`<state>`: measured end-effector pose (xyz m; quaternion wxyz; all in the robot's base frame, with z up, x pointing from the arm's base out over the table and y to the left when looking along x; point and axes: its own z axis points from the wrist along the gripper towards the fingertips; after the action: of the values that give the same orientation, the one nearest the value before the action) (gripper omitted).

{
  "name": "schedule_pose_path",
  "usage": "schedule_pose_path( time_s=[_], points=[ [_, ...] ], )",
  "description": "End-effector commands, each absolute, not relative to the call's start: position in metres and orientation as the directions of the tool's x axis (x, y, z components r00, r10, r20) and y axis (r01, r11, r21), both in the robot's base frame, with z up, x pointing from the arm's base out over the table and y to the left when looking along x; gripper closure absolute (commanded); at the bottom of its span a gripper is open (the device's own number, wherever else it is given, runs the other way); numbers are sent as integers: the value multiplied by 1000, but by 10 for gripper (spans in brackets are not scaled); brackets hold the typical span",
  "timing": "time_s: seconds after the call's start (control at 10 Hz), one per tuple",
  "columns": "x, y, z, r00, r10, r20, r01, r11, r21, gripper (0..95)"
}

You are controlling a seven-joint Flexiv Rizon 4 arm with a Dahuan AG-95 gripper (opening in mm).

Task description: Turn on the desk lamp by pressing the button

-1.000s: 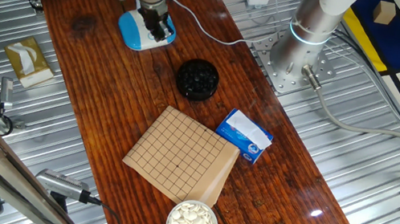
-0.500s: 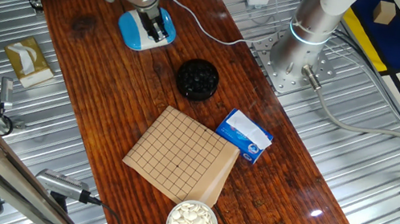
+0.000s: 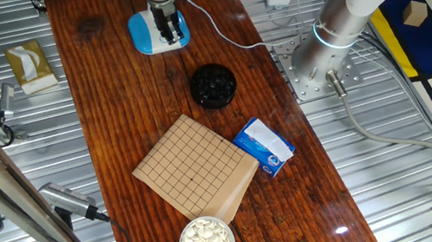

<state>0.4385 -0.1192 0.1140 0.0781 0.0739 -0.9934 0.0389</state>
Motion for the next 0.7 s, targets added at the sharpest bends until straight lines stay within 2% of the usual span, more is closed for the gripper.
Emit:
schedule_pose_path(
  time_s=[0.1, 0.3, 0.4, 0.6, 0.7],
  points=[
    [440, -122, 113, -977, -141, 162, -151, 987, -53, 950],
    [439, -130, 111, -979, -134, 151, -136, 991, -1, 950],
    [439, -133, 109, -979, -138, 147, -136, 990, 26, 760],
    [439, -138, 107, -979, -146, 144, -140, 989, 51, 760],
    [437, -141, 105, -978, -153, 141, -145, 987, 65, 570]
  ],
)
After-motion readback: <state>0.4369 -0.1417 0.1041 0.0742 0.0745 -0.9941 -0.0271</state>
